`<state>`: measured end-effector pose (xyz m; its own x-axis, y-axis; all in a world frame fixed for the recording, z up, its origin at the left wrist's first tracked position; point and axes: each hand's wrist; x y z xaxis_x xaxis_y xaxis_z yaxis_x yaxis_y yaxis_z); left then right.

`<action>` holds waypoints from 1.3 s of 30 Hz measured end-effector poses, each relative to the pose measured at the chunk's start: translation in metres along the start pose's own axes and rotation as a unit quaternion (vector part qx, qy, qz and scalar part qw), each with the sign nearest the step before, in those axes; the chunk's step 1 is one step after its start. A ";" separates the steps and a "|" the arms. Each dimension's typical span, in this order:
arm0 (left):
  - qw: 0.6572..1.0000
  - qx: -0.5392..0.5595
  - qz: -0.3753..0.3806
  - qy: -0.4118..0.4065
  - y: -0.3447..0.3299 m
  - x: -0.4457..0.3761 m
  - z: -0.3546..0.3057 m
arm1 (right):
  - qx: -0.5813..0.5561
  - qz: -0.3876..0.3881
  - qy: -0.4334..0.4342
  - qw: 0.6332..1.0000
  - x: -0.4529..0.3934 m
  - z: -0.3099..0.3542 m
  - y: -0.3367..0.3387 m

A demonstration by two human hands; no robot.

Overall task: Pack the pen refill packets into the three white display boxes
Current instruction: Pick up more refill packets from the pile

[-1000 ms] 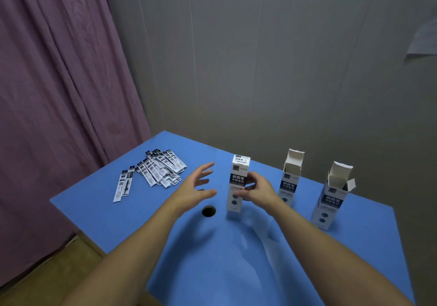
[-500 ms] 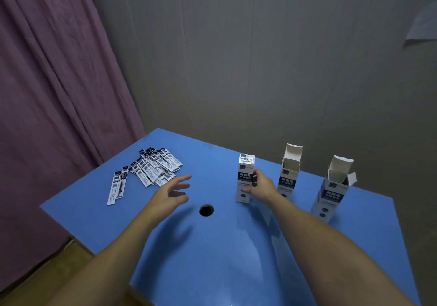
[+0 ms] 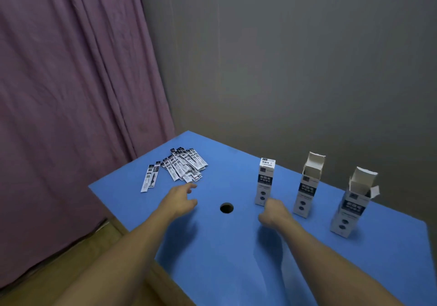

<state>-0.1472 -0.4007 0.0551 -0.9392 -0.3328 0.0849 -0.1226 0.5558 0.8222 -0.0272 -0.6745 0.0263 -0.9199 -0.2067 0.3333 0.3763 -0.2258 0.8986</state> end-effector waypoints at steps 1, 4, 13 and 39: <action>0.998 -0.059 -0.004 0.009 0.002 0.005 0.004 | 0.029 0.005 0.026 0.999 0.004 0.006 -0.003; 0.984 -0.173 -0.011 0.036 0.009 0.022 0.018 | 0.077 0.006 0.082 0.994 0.011 0.026 -0.009; 0.957 -0.257 -0.042 0.129 0.043 0.077 0.082 | 0.156 0.001 0.192 0.969 0.025 0.115 -0.035; 0.969 -0.198 -0.031 0.147 0.157 -0.022 0.289 | 0.180 -0.003 0.175 0.968 -0.028 0.373 -0.099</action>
<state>-0.2387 -0.0862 0.0198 -0.7946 -0.5915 0.1366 0.0114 0.2104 0.9776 -0.0799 -0.2910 0.0344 -0.8045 -0.5299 0.2682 0.2510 0.1059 0.9622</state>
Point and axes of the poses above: each hand's wrist, its own x-axis away from the middle knuckle, its own y-axis out of the back of the hand, z = x × y, and after that the axes turned 6 degrees about -y, right-handed
